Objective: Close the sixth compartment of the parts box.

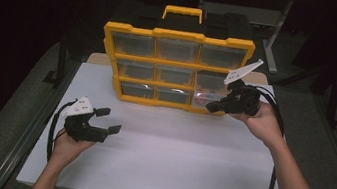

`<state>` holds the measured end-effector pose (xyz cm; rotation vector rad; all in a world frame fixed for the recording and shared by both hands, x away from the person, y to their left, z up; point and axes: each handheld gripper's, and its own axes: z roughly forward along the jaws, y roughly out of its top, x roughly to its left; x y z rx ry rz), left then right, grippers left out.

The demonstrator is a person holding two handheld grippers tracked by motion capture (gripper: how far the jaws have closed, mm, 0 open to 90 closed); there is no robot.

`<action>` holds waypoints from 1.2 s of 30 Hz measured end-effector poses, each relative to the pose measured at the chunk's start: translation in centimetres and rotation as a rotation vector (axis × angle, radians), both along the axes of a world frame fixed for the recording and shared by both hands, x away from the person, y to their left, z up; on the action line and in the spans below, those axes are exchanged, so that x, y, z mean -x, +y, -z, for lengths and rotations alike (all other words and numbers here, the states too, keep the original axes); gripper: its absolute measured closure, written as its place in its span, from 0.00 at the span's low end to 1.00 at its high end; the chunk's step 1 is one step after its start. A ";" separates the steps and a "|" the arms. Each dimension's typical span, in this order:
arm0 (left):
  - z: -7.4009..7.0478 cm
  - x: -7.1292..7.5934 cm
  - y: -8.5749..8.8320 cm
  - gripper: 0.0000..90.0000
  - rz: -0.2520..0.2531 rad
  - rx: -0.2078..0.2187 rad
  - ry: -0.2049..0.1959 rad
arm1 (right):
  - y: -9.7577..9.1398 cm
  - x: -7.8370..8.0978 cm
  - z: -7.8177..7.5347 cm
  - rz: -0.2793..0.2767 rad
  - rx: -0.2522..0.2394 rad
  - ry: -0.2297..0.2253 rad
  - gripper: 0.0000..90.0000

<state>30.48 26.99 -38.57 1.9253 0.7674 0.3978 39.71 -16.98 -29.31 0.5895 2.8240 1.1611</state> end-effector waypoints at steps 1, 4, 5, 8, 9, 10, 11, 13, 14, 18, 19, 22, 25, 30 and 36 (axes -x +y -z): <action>0.0 0.0 0.0 0.26 0.001 -0.001 0.002 | 0.0 -0.1 0.1 -0.006 0.004 -0.015 0.98; 0.0 0.0 0.0 0.26 0.001 -0.003 0.003 | 0.2 -0.1 0.0 0.008 0.013 -0.008 0.98; 0.1 0.0 0.0 0.26 0.000 0.002 -0.002 | 0.2 -0.1 0.1 0.007 0.013 -0.018 0.98; 0.1 0.0 0.0 0.26 0.000 0.003 -0.002 | 0.2 -0.2 -0.1 0.011 0.018 -0.040 0.98; 0.1 0.0 0.0 0.26 0.000 0.003 -0.001 | 0.2 -0.2 -0.2 0.014 0.022 -0.047 0.98; 0.1 0.0 -0.1 0.26 0.001 0.004 -0.002 | 0.1 -0.3 -0.2 0.015 0.026 -0.048 0.99; 0.1 -0.1 0.0 0.26 0.003 0.000 -0.002 | 0.2 -0.3 -0.2 0.015 0.026 -0.043 0.99; 0.1 -0.1 -0.1 0.26 0.009 -0.005 -0.009 | 0.2 -0.3 -0.3 0.018 0.031 -0.044 0.99; 0.0 -0.1 -0.1 0.26 0.010 -0.005 -0.010 | 0.2 -0.3 -0.4 0.020 0.034 -0.049 0.99; 0.1 0.0 -0.2 0.26 0.008 0.002 -0.001 | 0.3 -0.3 -0.5 0.045 0.035 -0.021 0.99; 0.0 0.0 -0.2 0.26 0.008 0.003 0.001 | 0.3 -0.3 -0.5 0.048 0.034 -0.017 0.99; 0.0 0.1 -0.1 0.26 0.005 0.005 -0.004 | 0.4 -0.5 -0.5 0.047 0.048 -0.034 0.99; 0.0 0.1 -0.1 0.26 0.003 0.010 -0.003 | 0.4 -0.6 -0.7 0.056 0.052 -0.040 0.99; -0.1 0.1 -0.2 0.26 0.009 0.001 0.000 | 0.5 -1.1 -0.7 0.041 0.067 -0.067 0.99; -0.1 0.1 -0.2 0.26 0.009 0.002 0.001 | 0.6 -1.3 -0.8 0.065 0.068 -0.047 0.99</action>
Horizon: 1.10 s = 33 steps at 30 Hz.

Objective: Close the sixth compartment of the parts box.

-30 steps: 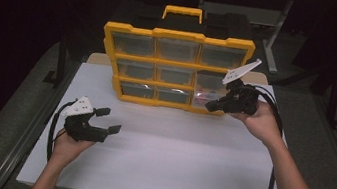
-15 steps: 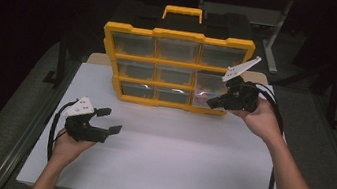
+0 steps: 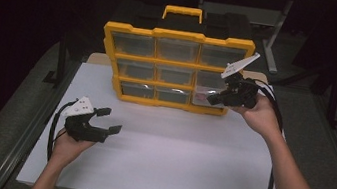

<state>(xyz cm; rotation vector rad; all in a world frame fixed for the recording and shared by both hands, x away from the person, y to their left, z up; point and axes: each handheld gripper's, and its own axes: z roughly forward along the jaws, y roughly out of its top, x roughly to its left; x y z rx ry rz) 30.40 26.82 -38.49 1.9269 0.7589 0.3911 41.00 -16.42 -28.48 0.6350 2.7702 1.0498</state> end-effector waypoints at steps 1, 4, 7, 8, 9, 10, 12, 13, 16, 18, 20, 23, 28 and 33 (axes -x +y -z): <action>0.0 0.0 0.0 0.26 0.000 0.000 0.000 | 0.0 0.0 0.0 0.006 -0.006 0.009 0.99; 0.0 0.0 0.0 0.26 -0.002 0.002 0.001 | 0.0 -0.3 0.1 -0.007 0.004 -0.015 0.99; 0.0 0.0 0.0 0.26 -0.002 0.001 0.001 | 0.0 -0.4 0.0 -0.006 0.007 -0.015 0.99; 0.0 0.0 0.0 0.26 -0.003 0.004 -0.001 | 0.0 -0.4 0.0 -0.007 0.008 -0.014 0.99; 0.0 0.0 0.0 0.26 -0.002 0.005 -0.003 | 0.1 -0.5 0.0 -0.003 0.010 -0.014 0.99; 0.0 0.0 0.0 0.26 -0.002 -0.002 -0.001 | 0.1 -0.5 0.0 -0.002 0.010 -0.014 0.99; 0.0 0.0 0.0 0.26 -0.002 0.000 -0.001 | 0.1 -0.6 0.0 -0.003 0.010 -0.017 0.99; 0.0 0.0 0.0 0.26 -0.002 -0.002 -0.001 | 0.1 -0.6 0.0 -0.001 0.009 -0.017 0.99; 0.0 0.0 0.0 0.26 -0.002 -0.002 0.000 | 0.1 -0.6 -0.1 0.017 0.007 0.006 0.99; 0.0 0.0 0.0 0.26 -0.003 0.002 -0.002 | 0.1 -0.8 -0.1 0.015 0.006 0.002 0.99; 0.0 0.0 0.0 0.26 -0.004 0.006 -0.004 | 0.1 -1.0 0.0 0.002 0.013 -0.018 0.99; 0.0 0.0 0.0 0.26 -0.006 0.006 -0.003 | 0.1 -1.2 -0.1 0.012 0.012 -0.014 0.99; 0.0 0.0 0.1 0.26 -0.005 0.004 -0.002 | 0.2 -1.3 -0.2 0.032 0.005 0.009 0.99; 0.0 0.0 0.0 0.26 -0.005 0.005 -0.005 | 0.1 -1.8 -0.2 0.021 0.015 -0.013 0.99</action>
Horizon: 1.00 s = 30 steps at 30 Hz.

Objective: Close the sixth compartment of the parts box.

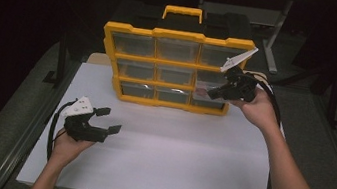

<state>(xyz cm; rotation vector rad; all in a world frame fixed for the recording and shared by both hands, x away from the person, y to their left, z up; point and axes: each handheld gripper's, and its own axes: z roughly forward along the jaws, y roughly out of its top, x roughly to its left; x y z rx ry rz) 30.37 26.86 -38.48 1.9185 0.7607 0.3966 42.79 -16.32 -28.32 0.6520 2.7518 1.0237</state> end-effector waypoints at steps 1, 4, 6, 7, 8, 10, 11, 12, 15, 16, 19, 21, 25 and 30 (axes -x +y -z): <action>0.0 0.0 0.0 0.26 0.000 0.000 0.000 | 0.0 0.0 0.0 0.004 0.002 0.001 0.99; 0.0 0.0 0.0 0.26 0.000 -0.001 0.001 | 0.0 -0.2 -0.1 0.007 0.003 -0.006 0.99; 0.0 0.0 0.0 0.26 -0.001 0.003 0.001 | -0.1 -0.3 -0.2 0.012 -0.001 -0.001 0.99; 0.0 0.0 0.0 0.26 0.000 0.000 0.001 | 0.0 -0.3 -0.2 0.019 -0.003 0.007 0.99; 0.0 0.0 0.0 0.26 0.000 -0.001 0.002 | 0.0 -0.3 -0.3 0.025 -0.003 0.017 0.99; 0.0 0.0 0.0 0.26 0.000 0.001 0.001 | 0.0 -0.5 -0.2 0.015 0.004 -0.005 0.99; 0.0 0.0 0.0 0.26 0.000 0.002 0.002 | 0.0 -0.5 -0.3 0.024 0.001 0.001 0.99; 0.0 0.0 0.0 0.26 0.000 0.002 0.001 | 0.1 -0.5 -0.3 0.028 -0.004 0.012 0.99; -0.1 0.0 0.0 0.26 -0.001 0.004 0.001 | 0.1 -0.7 -0.4 0.031 0.001 0.003 0.99; -0.1 0.1 0.1 0.26 0.000 -0.007 0.005 | 0.1 -0.7 -0.4 0.035 0.000 0.007 0.99; -0.1 0.1 0.1 0.26 -0.001 -0.005 0.004 | 0.0 -0.8 -0.5 0.040 -0.001 0.008 0.99; -0.1 0.1 0.0 0.26 -0.001 0.000 0.003 | 0.0 -0.8 -0.5 0.041 0.002 0.007 0.99; -0.1 0.0 0.0 0.26 -0.001 0.002 0.001 | -0.1 -1.0 -0.7 0.051 0.006 0.001 0.99; -0.2 0.0 0.1 0.26 0.001 -0.005 -0.001 | -0.3 -1.2 -0.7 0.067 0.002 0.003 0.99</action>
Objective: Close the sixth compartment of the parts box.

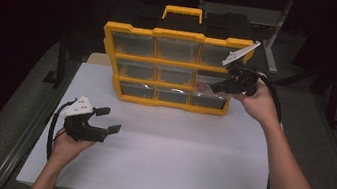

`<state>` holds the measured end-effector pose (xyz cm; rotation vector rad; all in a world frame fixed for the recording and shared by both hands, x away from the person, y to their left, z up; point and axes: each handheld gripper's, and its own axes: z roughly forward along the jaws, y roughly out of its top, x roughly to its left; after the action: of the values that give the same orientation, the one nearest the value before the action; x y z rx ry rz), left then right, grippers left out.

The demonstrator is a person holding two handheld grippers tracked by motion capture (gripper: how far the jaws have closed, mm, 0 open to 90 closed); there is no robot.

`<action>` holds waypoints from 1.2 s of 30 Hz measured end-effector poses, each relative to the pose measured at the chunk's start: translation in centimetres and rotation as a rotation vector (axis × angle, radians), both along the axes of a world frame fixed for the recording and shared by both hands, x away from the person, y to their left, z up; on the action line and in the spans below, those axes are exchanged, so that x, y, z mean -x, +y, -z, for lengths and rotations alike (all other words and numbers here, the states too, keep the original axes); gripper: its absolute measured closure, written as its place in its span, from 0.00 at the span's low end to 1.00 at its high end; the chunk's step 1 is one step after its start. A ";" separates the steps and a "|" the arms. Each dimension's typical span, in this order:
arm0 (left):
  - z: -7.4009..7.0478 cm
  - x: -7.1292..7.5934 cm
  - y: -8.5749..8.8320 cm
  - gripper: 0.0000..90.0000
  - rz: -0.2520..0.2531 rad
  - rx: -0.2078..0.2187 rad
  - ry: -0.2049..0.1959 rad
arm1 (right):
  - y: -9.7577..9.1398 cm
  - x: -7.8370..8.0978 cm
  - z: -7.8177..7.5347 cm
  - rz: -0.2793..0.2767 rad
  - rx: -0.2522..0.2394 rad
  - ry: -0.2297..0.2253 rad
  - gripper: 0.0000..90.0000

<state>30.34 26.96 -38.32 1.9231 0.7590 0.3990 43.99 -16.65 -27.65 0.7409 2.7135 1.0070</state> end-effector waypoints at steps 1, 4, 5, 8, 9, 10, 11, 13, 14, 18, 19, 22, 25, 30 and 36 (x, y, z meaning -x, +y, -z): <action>0.0 0.0 0.0 0.26 0.000 -0.001 0.000 | -0.1 -0.1 0.0 0.002 0.002 -0.003 0.99; 0.0 0.0 0.0 0.26 0.001 -0.001 -0.002 | -0.4 -0.2 0.0 0.013 -0.003 0.002 0.98; 0.0 0.0 0.0 0.26 0.000 0.000 0.000 | -0.5 -0.2 -0.1 0.021 -0.002 0.005 0.99; 0.0 0.0 -0.1 0.26 -0.001 0.002 0.003 | -0.7 -0.3 -0.1 0.027 -0.003 0.003 0.98; 0.0 0.0 -0.1 0.26 0.000 -0.003 0.004 | -0.7 -0.3 -0.1 0.031 -0.004 0.004 0.98; 0.0 0.0 -0.1 0.26 0.000 -0.001 0.004 | -0.8 -0.4 -0.1 0.032 -0.002 0.001 0.98; 0.0 0.0 -0.1 0.26 0.000 -0.002 0.004 | -0.8 -0.5 -0.1 0.031 -0.002 -0.003 0.98; 0.0 0.0 -0.1 0.26 0.000 0.001 0.003 | -0.8 -0.5 -0.1 0.036 0.000 -0.003 0.99; 0.0 0.0 -0.1 0.26 -0.001 0.002 0.004 | -0.8 -0.6 -0.1 0.037 0.000 -0.002 0.99; 0.0 0.0 0.0 0.26 0.000 -0.001 0.000 | -0.8 -0.7 -0.3 0.042 0.008 -0.010 0.98; 0.0 0.0 0.0 0.26 0.000 0.000 0.000 | -0.8 -0.7 -0.4 0.044 0.009 -0.013 0.99; 0.0 0.0 0.0 0.26 0.000 0.000 -0.001 | -0.8 -0.8 -0.7 0.052 0.009 -0.012 0.99; 0.0 0.0 -0.1 0.26 0.000 0.007 -0.003 | -0.8 -0.9 -0.8 0.055 0.005 -0.020 0.99; 0.0 0.0 -0.1 0.26 0.000 0.007 -0.005 | -0.8 -1.1 -0.8 0.065 0.004 -0.019 0.99; -0.1 0.0 0.0 0.26 0.001 0.001 -0.003 | -0.8 -1.2 -0.7 0.082 0.006 -0.032 0.99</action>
<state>30.33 26.99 -38.27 1.9215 0.7567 0.4008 45.17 -17.41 -26.92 0.8206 2.6348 0.9836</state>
